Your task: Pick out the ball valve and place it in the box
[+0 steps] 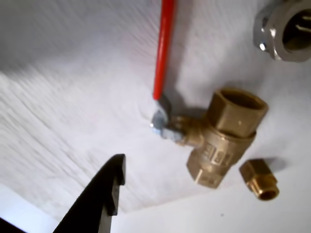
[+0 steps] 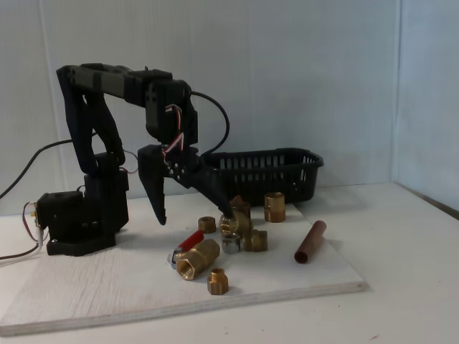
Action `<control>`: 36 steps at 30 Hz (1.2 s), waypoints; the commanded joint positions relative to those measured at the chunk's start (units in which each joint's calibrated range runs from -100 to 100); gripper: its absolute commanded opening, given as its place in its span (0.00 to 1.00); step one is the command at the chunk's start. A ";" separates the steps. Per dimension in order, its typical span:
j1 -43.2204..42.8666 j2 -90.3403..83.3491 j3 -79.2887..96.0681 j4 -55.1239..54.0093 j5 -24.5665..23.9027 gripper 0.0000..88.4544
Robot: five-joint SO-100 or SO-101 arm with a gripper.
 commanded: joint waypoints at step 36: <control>5.00 -0.10 13.48 -19.31 4.24 0.68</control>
